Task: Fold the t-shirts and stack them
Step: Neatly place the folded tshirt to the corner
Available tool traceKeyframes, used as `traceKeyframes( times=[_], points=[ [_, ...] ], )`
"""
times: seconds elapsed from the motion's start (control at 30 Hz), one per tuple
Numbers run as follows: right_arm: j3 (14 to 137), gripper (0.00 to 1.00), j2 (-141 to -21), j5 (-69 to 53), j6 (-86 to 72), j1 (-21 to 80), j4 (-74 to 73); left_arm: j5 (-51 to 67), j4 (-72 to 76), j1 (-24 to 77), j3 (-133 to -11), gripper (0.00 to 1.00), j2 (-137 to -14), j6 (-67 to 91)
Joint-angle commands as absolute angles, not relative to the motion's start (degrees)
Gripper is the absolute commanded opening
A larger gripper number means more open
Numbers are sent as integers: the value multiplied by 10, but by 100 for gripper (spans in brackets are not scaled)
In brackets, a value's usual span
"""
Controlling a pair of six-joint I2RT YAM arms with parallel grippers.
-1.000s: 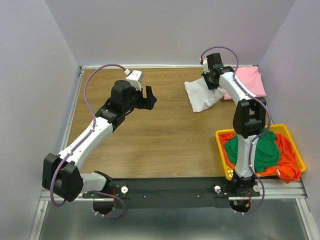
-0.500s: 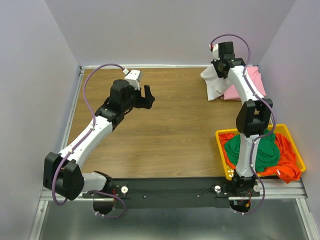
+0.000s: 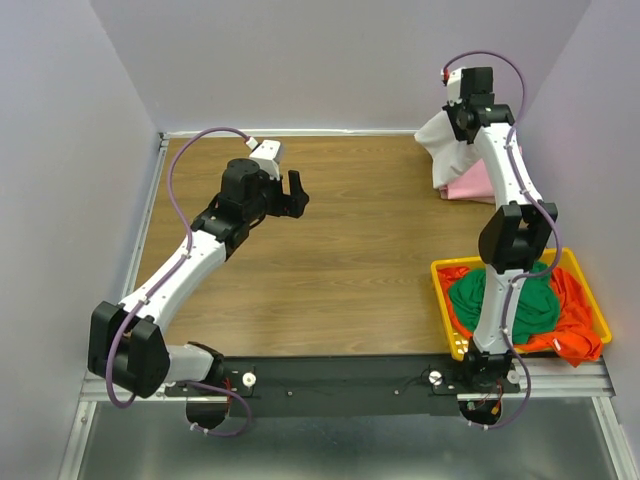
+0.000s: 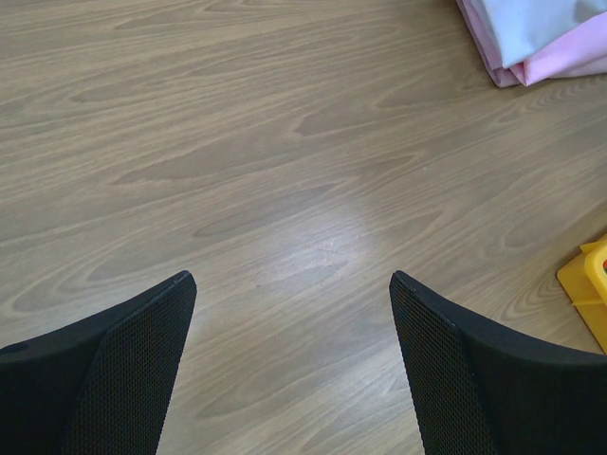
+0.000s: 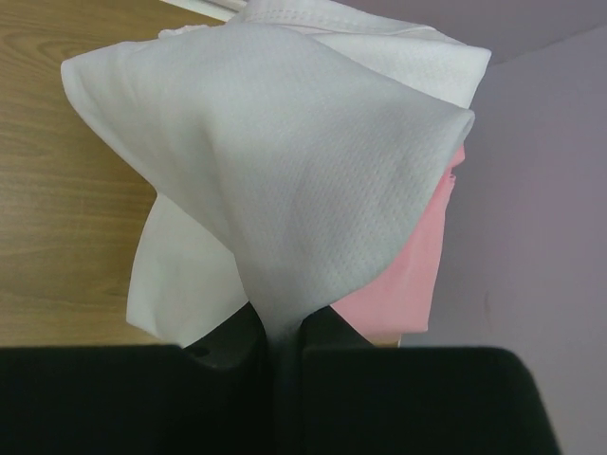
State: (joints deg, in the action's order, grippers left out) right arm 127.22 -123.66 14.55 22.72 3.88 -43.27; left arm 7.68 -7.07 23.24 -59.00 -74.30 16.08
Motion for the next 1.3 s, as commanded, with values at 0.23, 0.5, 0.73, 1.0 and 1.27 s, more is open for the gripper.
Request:
traceKeyframes(
  times=[0.23,0.5,0.73,1.0,1.27],
  points=[
    [1290,0,-1213,123,238,19,-449,98,-76,229,-583,91,-752,158],
    [1288,0,-1220,112,243,3,-450,100,-76,229,-583,91,-757,160],
    [1306,1,-1266,135,250,-25,-448,99,-76,229,-582,91,-759,159],
    [1321,9,-1330,178,248,-39,-436,99,-76,229,-583,91,-767,157],
    [1332,100,-1332,279,201,-40,-407,97,-77,229,-584,91,-753,151]
  ],
)
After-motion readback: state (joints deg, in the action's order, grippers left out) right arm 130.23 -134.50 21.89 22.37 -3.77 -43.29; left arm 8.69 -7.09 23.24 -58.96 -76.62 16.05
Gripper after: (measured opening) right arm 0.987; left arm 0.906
